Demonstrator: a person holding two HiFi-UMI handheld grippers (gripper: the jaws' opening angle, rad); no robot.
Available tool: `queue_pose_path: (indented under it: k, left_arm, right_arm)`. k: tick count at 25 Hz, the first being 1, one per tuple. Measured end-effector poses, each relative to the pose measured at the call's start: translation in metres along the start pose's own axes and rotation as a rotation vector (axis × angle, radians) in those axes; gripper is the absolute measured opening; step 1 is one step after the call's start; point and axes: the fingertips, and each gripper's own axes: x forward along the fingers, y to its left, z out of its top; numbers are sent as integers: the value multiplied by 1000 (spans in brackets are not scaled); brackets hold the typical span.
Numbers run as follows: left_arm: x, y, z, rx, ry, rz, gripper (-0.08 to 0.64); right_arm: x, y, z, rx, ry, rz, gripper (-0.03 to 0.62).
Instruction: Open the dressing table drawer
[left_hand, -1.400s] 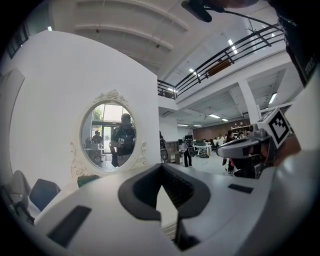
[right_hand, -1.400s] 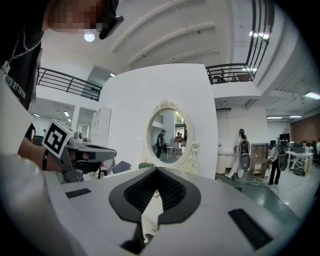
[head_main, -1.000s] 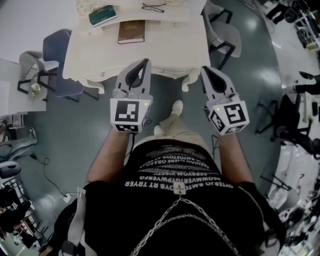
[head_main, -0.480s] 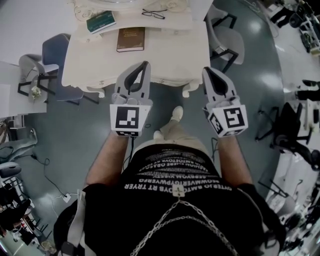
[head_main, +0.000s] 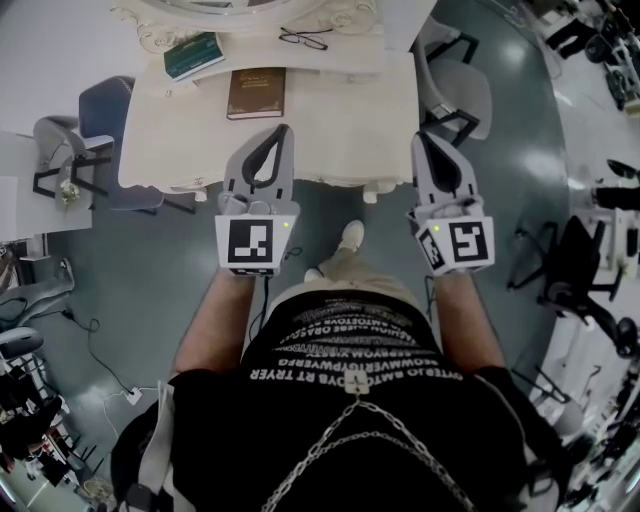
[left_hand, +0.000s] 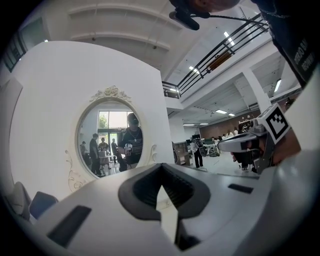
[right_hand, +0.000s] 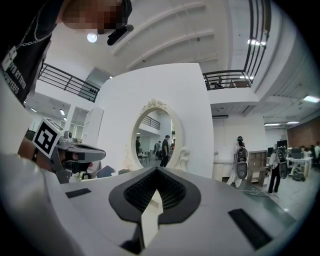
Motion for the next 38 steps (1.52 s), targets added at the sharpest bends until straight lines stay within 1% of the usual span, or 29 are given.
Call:
queue_pose_path:
  k: [6,13,17,20,23,25,30,32,38]
  left_arm:
    - [35,11,9,22,-24,26,3]
    - [67,14,24,13,-48,59,3]
    - [83,14,33,19,-45,88,3]
    - [93,15,39,35,-46,110,3]
    - [101,15,37,45,-28,135,3]
    - [105,14,33,59,-8,149,3]
    - [110,13,24,41,29,168,3]
    - [114,16,18,45,53,172,3]
    - [119,18,5,55,90,164,3]
  right_arm:
    - [26,-21,4,-13,-15,9,2]
    - [51,-49,12,-22,-25,53,2]
    - [64,-69,15,-17,-40,77,2]
    - [76,-78,14,-10,-48,112,2]
    - [86,-87,11,-1,-57,145,2]
    - [93,-93,6,15,-55,158,2]
    - [110,-101,-13,67,-9,183,2]
    - [118,-100,-21,78,8,198,2]
    - [134,-94,-60,113,88,225,2]
